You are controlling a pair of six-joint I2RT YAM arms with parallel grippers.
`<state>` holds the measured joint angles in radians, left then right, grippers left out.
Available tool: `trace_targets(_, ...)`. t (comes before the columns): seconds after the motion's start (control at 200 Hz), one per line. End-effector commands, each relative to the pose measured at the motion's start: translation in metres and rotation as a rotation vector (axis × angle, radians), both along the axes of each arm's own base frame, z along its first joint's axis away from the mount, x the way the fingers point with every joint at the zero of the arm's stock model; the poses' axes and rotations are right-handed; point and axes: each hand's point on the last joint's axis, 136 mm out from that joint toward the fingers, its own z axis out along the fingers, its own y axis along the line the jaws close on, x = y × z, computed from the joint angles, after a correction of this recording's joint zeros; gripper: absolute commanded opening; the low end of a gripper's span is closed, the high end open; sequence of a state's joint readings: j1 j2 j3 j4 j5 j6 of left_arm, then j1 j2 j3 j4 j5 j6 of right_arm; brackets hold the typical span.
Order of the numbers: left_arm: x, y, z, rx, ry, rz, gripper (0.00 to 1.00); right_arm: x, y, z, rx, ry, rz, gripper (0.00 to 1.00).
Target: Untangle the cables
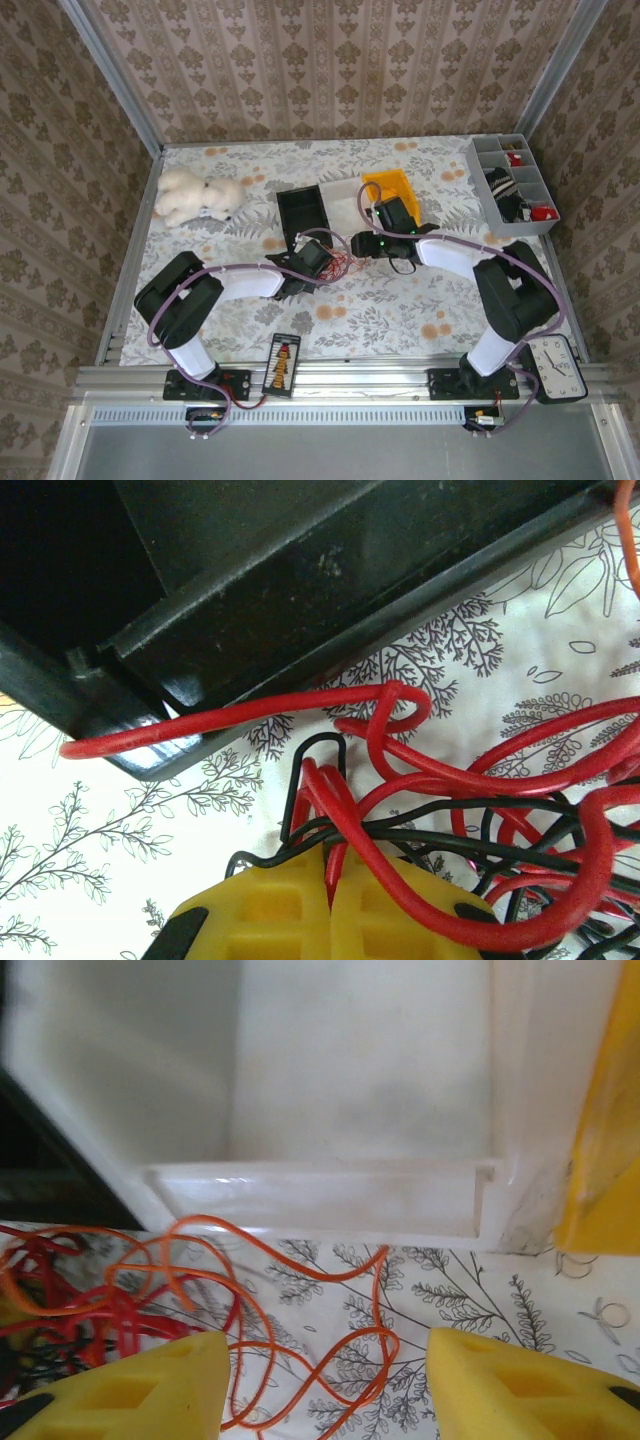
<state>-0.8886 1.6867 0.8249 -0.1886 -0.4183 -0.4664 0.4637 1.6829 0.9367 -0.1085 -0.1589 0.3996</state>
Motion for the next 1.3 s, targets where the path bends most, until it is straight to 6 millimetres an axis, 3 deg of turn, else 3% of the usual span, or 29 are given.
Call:
trace_targets(0.0, -0.009, 0.01, -0.016, 0.052, 0.053, -0.008, 0.0, -0.001, 0.006, -0.015, 0.0, 0.07, 0.0, 0.55)
trace_targets(0.305, -0.01, 0.01, -0.016, 0.059, 0.048, -0.003, 0.0, -0.013, -0.018, -0.043, -0.26, 0.144, -0.01, 0.47)
trace_targets(0.385, -0.011, 0.01, -0.017, 0.059, 0.05, -0.003, 0.0, -0.018, -0.016, -0.049, -0.3, 0.152, 0.022, 0.36)
trace_targets(0.52, -0.01, 0.01, -0.017, 0.063, 0.051, -0.004, 0.0, -0.017, -0.018, -0.049, -0.321, 0.148, 0.02, 0.08)
trace_targets(0.6, -0.01, 0.011, -0.017, 0.064, 0.05, 0.005, 0.0, -0.014, -0.027, -0.045, -0.33, 0.128, -0.018, 0.0)
trace_targets(0.73, -0.011, 0.016, -0.016, 0.069, 0.041, 0.022, 0.0, -0.006, -0.071, -0.031, -0.381, 0.092, -0.184, 0.0)
trace_targets(0.925, -0.012, 0.029, -0.015, 0.065, 0.036, 0.074, 0.0, -0.005, -0.177, -0.003, -0.289, 0.091, -0.595, 0.0)
trace_targets(1.045, -0.011, 0.038, -0.016, 0.058, 0.04, 0.109, 0.0, -0.009, -0.228, 0.013, -0.205, 0.068, -0.812, 0.0)
trace_targets(1.295, -0.011, 0.053, -0.02, 0.071, 0.056, 0.181, 0.0, -0.003, -0.269, 0.047, -0.149, -0.028, -0.937, 0.0)
